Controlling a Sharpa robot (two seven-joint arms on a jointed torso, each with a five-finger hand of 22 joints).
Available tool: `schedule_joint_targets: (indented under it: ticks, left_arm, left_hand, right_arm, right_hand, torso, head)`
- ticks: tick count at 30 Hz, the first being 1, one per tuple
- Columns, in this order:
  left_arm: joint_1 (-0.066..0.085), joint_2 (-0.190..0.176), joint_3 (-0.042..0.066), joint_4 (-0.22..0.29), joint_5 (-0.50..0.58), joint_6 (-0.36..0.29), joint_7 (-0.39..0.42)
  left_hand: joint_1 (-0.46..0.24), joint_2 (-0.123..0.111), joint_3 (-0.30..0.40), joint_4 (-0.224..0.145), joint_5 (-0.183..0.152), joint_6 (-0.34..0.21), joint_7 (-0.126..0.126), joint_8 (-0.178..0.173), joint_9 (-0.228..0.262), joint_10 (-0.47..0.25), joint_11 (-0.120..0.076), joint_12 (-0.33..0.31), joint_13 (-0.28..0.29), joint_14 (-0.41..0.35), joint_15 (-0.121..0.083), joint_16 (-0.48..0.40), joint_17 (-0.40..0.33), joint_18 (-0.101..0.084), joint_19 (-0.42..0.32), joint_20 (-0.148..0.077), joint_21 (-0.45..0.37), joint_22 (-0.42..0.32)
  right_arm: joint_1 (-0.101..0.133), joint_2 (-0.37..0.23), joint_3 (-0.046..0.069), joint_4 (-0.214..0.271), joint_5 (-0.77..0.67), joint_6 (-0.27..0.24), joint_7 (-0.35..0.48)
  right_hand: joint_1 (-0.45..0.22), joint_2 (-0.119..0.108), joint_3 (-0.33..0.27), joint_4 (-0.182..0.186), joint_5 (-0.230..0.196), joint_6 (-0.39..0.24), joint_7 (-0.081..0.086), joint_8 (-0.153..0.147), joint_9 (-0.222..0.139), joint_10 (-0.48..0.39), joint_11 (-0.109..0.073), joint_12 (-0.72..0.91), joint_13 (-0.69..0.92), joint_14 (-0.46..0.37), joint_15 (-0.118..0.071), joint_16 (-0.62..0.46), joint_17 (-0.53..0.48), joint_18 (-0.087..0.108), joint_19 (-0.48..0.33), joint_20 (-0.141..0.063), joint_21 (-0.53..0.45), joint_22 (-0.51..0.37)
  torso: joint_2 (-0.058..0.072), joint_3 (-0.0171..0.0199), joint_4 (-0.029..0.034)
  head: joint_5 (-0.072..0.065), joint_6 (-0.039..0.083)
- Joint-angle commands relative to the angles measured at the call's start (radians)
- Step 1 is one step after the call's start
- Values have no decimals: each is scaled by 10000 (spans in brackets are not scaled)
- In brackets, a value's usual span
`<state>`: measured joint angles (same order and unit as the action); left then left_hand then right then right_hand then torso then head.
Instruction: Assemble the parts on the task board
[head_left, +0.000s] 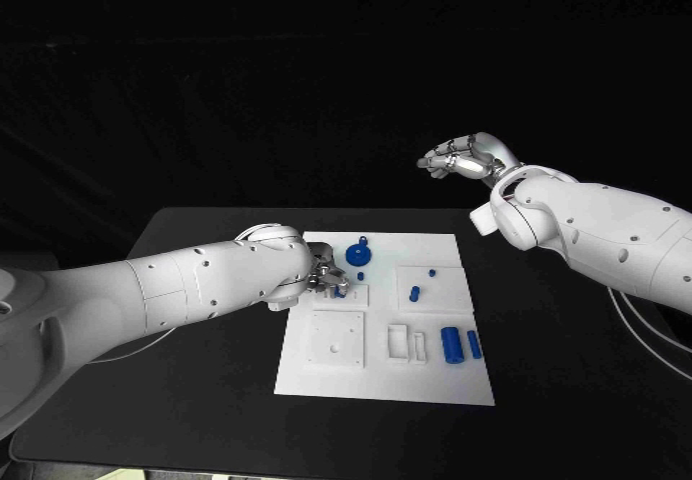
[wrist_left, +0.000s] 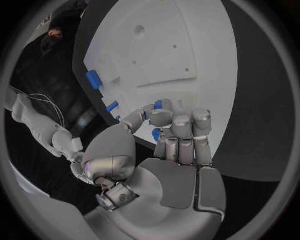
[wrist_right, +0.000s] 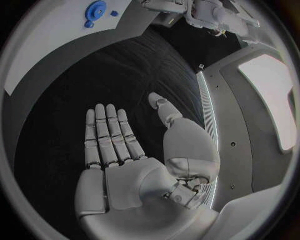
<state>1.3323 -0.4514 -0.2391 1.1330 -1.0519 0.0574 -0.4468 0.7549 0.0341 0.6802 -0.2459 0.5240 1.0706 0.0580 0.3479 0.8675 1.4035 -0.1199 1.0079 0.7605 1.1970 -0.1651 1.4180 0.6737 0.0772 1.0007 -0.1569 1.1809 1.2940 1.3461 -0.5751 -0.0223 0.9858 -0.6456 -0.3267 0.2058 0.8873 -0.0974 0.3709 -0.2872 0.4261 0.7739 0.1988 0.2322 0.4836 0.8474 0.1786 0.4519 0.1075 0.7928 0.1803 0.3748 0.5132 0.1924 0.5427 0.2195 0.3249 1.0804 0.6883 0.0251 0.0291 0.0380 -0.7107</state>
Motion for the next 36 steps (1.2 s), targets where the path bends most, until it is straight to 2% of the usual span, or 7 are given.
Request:
schedule_joint_targets:
  ticks: [1,11,18,20,36]
  left_arm:
    - [-25,9,-16,-1,-57,448,-22]
    - [-24,88,-16,-20,65,690,-19]
    - [-23,119,-15,-78,69,700,-18]
    - [-23,126,-15,-108,68,722,-31]
    - [3,396,8,-714,372,1526,-116]
  left_hand:
    - [-43,114,499,-379,506,1762,-800,49,38,-64,-117,46,14,524,-555,46,14,179,78,-1138,41,13]
    - [-156,185,480,-355,434,1822,-809,59,62,-51,-122,104,52,529,-536,78,38,175,67,-1127,50,24]
    - [-279,267,460,-297,294,1866,-811,56,79,-53,-121,152,86,533,-517,103,58,174,66,-1119,60,33]
    - [-325,291,437,-252,160,1892,-816,63,86,-47,-124,171,98,536,-512,112,63,174,72,-1117,65,35]
    - [-281,322,503,-268,93,1893,-824,49,93,-58,-133,189,111,531,-506,118,72,190,61,-1125,67,43]
  right_arm:
    - [11,-1,8,20,-89,82,-23]
    - [11,39,8,-1,-130,128,-47]
    - [11,45,8,23,-229,151,-62]
    - [11,44,8,31,-241,158,-63]
    - [8,117,7,-6,-354,260,-102]
  right_hand:
    - [0,60,-69,15,63,65,154,60,-11,76,15,-73,-20,-5,65,-28,-16,44,-37,18,-39,5]
    - [13,60,-67,12,92,72,151,69,-25,106,11,-90,-52,-18,71,-32,-50,48,-55,27,-54,10]
    - [20,60,-66,13,132,73,150,74,-36,122,9,-106,-77,-27,77,-35,-75,50,-67,34,-64,14]
    - [31,60,-62,12,209,74,150,78,-47,138,8,-118,-99,-34,83,-36,-97,52,-78,41,-72,19]
    - [42,55,-74,14,319,71,153,88,-80,171,11,-162,-169,-69,101,-41,-165,54,-120,62,-100,36]
  torso:
    - [1,2,-3]
    - [4,-1,-1]
    - [0,6,-6]
    - [1,5,-5]
    - [7,8,-21]
  head:
    - [-4,-15]
    - [1,-31]
    - [14,-48]
    - [13,-43]
    - [0,-55]
